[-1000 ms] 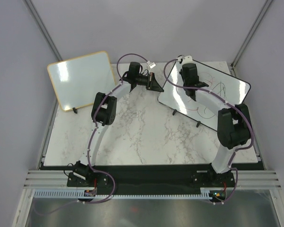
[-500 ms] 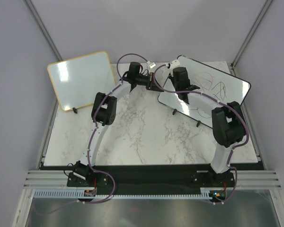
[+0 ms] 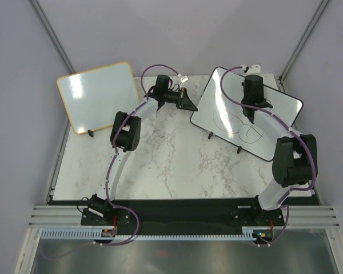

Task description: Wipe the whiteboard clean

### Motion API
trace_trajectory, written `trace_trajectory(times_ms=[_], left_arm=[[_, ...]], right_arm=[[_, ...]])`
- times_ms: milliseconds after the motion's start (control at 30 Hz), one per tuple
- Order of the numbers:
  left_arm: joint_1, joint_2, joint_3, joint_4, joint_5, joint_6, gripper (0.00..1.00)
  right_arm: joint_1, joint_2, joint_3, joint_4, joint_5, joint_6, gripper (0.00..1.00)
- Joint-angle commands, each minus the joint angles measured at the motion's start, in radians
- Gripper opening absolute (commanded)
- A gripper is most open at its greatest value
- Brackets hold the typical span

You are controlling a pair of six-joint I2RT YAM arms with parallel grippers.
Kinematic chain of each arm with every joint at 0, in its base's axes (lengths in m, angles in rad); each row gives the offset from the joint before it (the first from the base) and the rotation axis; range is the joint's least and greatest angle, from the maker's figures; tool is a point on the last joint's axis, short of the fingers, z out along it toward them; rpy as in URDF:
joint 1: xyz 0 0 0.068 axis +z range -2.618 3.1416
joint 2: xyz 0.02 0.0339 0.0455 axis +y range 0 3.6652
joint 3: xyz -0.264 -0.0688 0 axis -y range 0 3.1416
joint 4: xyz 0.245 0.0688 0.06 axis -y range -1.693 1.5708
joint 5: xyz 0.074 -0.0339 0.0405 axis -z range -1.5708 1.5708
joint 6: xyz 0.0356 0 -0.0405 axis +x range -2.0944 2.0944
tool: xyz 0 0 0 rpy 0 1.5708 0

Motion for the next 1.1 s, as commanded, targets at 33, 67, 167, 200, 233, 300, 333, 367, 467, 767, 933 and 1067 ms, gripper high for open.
trace_trajectory(times_ms=[33,67,167,200,233,300,333,367,467,767,933,1067], left_arm=[[0.008,0.003,0.026,-0.043,-0.078,0.071,0.02],[0.01,0.001,0.027,-0.048,-0.078,0.075,0.02],[0.007,-0.002,0.027,-0.051,-0.081,0.082,0.02],[0.007,-0.004,0.027,-0.054,-0.081,0.083,0.02],[0.007,-0.004,0.027,-0.054,-0.081,0.085,0.02],[0.005,-0.007,0.027,-0.057,-0.083,0.092,0.02],[0.005,-0.007,0.027,-0.06,-0.083,0.094,0.02],[0.005,-0.008,0.027,-0.063,-0.083,0.098,0.02],[0.005,-0.013,0.027,-0.066,-0.086,0.105,0.02],[0.003,-0.016,0.029,-0.069,-0.084,0.112,0.02],[0.002,-0.019,0.027,-0.072,-0.086,0.12,0.02],[0.0,-0.028,0.027,-0.087,-0.096,0.14,0.02]], right_arm=[[0.078,0.041,0.061,-0.003,-0.039,0.018,0.0],[0.096,0.077,0.095,-0.003,-0.05,0.013,0.0],[0.176,0.163,0.177,-0.004,-0.059,0.009,0.0],[0.193,0.188,0.204,-0.012,-0.059,0.009,0.0],[0.22,0.213,0.231,-0.018,-0.055,0.012,0.0],[0.248,0.282,0.317,-0.043,-0.058,0.03,0.0],[0.254,0.303,0.343,-0.049,-0.056,0.036,0.0],[0.259,0.341,0.394,-0.055,-0.047,0.042,0.0],[0.259,0.387,0.454,-0.064,0.029,0.068,0.0],[0.11,0.111,0.113,-0.084,0.197,0.188,0.0],[-0.017,-0.141,-0.126,-0.034,0.192,0.249,0.0],[-0.066,-0.2,-0.204,-0.023,0.168,0.257,0.0]])
